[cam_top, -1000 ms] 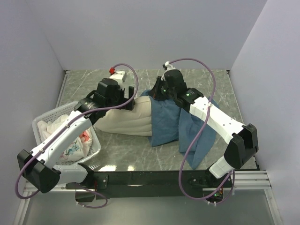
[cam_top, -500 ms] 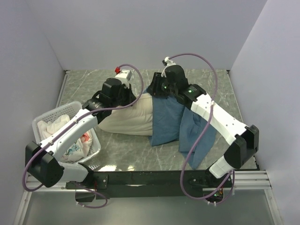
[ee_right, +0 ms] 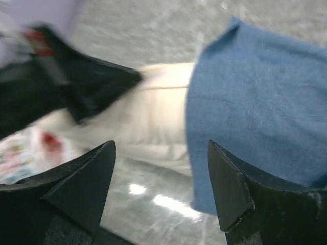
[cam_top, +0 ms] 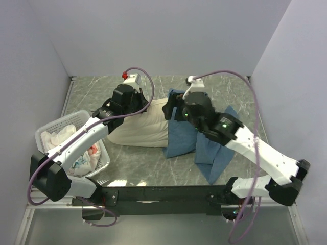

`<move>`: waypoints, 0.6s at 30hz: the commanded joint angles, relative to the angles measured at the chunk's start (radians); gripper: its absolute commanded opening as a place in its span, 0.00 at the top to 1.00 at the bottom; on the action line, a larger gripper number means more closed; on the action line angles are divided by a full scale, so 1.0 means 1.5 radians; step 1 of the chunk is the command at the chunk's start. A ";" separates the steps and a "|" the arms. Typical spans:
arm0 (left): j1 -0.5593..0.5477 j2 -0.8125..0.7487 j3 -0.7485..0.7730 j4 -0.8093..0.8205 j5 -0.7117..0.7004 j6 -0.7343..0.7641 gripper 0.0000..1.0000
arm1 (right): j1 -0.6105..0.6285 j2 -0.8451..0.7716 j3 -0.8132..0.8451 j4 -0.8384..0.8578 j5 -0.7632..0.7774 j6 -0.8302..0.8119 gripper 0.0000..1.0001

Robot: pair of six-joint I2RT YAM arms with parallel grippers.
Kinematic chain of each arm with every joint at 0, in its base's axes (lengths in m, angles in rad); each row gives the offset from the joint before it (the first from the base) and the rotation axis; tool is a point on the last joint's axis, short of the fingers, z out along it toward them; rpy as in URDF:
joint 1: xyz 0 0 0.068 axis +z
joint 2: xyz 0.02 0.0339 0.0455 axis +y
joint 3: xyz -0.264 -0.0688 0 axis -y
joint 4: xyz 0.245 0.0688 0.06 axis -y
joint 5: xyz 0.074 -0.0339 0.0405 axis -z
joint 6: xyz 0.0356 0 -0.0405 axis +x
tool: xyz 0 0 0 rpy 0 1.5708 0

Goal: Put the pillow into the pillowcase

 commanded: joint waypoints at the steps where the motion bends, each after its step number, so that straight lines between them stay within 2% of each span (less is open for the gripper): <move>1: -0.007 0.023 -0.030 -0.064 0.026 -0.028 0.99 | 0.006 0.084 -0.036 -0.022 0.134 0.020 0.21; 5: -0.008 0.013 -0.036 -0.065 0.027 -0.027 0.99 | -0.009 0.154 -0.019 -0.024 0.182 0.014 0.24; 7: -0.007 0.012 -0.035 -0.068 0.026 -0.025 0.99 | -0.015 0.169 0.002 -0.036 0.196 0.011 0.38; 8: -0.007 0.014 -0.031 -0.070 0.021 -0.024 0.99 | -0.015 0.176 0.012 -0.048 0.214 0.014 0.48; 9: -0.007 0.017 -0.028 -0.075 0.015 -0.023 0.99 | -0.013 0.175 0.022 -0.062 0.218 0.024 0.68; 12: -0.007 0.038 -0.009 -0.081 0.003 -0.027 0.99 | 0.010 0.157 0.033 -0.067 0.210 0.032 0.85; 17: -0.007 0.092 0.022 -0.055 0.011 -0.076 0.99 | 0.123 0.210 0.088 -0.085 0.175 0.052 0.89; 18: -0.007 0.096 0.024 -0.048 0.014 -0.085 0.99 | 0.132 0.220 0.085 -0.071 0.139 0.055 0.95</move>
